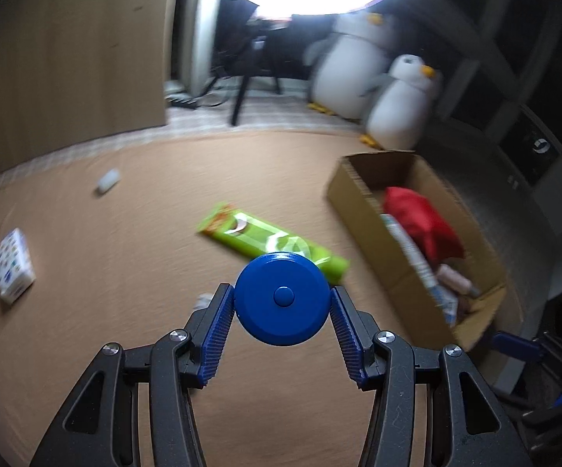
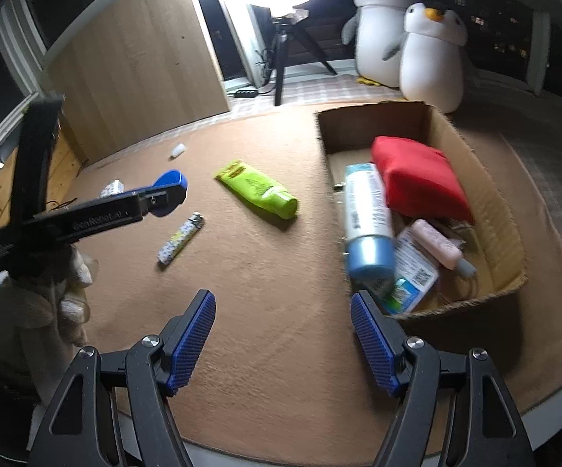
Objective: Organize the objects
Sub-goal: 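Carry the tape measure with the left tool and release it into the box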
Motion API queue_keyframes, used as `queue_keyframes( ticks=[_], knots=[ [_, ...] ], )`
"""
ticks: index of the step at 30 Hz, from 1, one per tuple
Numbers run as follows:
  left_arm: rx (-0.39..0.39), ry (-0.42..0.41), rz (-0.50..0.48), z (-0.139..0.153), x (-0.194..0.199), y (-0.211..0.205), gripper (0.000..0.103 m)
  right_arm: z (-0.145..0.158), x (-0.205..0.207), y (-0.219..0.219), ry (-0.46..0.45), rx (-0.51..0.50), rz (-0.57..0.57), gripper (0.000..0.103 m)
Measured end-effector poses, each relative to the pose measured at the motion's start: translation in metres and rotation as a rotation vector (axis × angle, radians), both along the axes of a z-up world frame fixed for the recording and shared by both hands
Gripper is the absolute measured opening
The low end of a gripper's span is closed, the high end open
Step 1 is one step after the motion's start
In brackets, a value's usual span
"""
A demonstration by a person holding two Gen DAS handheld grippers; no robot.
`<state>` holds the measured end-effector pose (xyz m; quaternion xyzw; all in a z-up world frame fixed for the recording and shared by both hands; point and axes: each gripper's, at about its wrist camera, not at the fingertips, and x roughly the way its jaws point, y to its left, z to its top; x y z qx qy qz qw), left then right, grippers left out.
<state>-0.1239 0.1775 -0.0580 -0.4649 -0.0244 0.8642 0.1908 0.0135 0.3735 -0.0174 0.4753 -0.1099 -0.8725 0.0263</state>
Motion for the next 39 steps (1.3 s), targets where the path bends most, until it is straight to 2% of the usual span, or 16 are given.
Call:
queue_keyframes(
  ticks=[10,21,33,34,36,39],
  knots=[
    [0.001,0.047,-0.162,0.017,0.006,0.093,0.054,-0.001,0.019,0.031,0.001,0.053,-0.088,0.069],
    [-0.017,0.053,-0.28,0.015,0.011,0.17,0.054,-0.007,0.035,0.057,-0.015,0.06,-0.154,0.069],
    [-0.02,0.048,-0.333,0.014,0.018,0.202,0.055,-0.014,0.053,0.077,-0.037,0.04,-0.211,0.069],
    [-0.018,0.049,-0.337,0.014,0.02,0.203,0.056,-0.014,0.054,0.078,-0.038,0.038,-0.214,0.069],
    [-0.014,0.051,-0.338,0.016,0.021,0.205,0.069,-0.015,0.055,0.08,-0.041,0.034,-0.218,0.069],
    [-0.01,0.059,-0.335,0.02,0.022,0.205,0.071,-0.014,0.055,0.082,-0.042,0.032,-0.222,0.069]
  ],
)
